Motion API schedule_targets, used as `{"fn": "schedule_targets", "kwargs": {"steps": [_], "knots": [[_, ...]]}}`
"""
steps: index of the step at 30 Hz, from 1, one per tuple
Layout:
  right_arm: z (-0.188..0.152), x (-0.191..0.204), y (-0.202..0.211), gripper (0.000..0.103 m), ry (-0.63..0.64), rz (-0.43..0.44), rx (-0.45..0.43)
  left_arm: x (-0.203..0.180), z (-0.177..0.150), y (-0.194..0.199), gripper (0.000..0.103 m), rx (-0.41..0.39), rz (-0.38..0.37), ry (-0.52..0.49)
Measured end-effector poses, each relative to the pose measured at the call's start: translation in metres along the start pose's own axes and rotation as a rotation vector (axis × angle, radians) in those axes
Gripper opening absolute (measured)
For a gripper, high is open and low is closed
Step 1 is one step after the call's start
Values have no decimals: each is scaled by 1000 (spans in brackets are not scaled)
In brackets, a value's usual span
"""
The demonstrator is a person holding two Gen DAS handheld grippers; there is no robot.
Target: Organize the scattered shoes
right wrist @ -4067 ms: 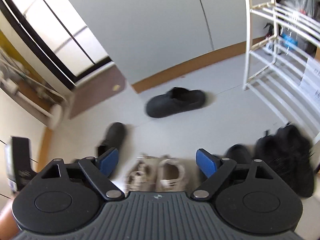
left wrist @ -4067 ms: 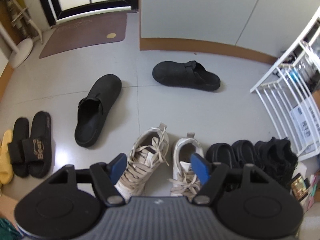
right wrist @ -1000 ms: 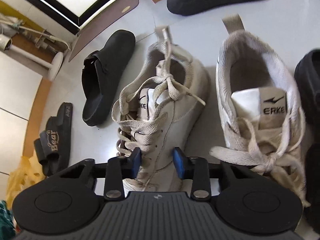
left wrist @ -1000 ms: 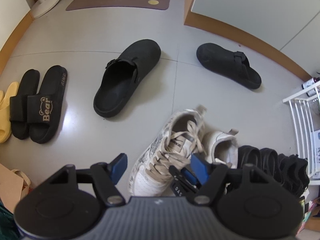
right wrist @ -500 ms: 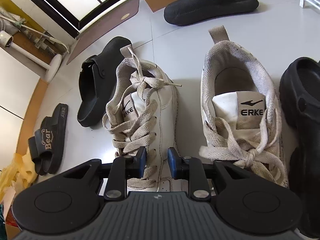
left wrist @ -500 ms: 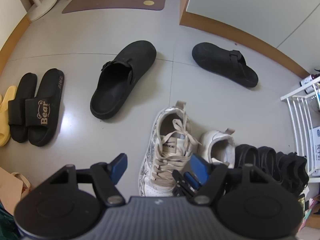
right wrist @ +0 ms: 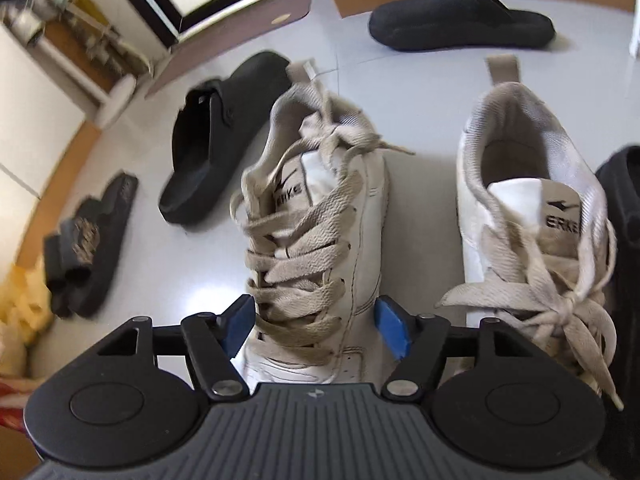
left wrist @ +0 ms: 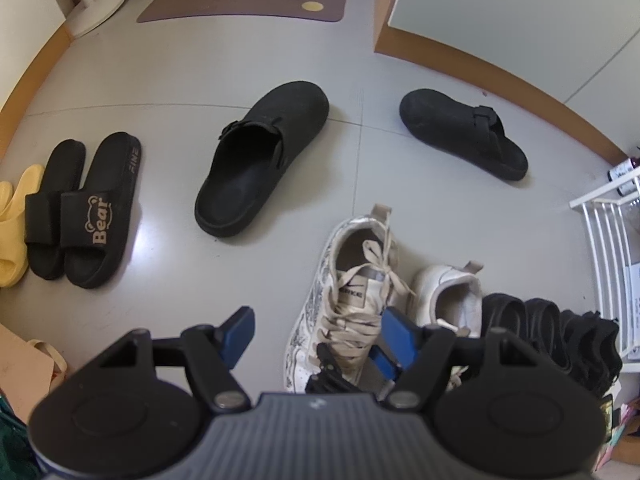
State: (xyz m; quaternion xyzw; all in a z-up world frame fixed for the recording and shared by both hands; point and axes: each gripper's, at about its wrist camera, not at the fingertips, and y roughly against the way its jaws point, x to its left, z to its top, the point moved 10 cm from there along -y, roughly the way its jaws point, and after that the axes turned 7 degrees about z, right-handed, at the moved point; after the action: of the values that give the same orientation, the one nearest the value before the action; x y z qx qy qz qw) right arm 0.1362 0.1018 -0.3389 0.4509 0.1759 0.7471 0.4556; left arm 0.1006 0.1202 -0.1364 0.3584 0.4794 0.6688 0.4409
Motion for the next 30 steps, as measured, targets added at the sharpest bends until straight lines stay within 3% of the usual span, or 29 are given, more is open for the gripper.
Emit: {"fn": "schedule_targets", "kwargs": {"steps": [5,8,26,30], "knots": [[-3,1,0,68,-11,-17,-4,-4,0,1,72,-3,-7,-8],[-8,2,2,58,-13,-59,-4,-8,0,1,72,-4,-11,-15],[-42,9,24,46,28,-191,5,-20,-3,2,72,-8,-9,-40],[-40,10,29,47,36,-166,-9,-25,-4,4,72,-11,-18,-46]]}}
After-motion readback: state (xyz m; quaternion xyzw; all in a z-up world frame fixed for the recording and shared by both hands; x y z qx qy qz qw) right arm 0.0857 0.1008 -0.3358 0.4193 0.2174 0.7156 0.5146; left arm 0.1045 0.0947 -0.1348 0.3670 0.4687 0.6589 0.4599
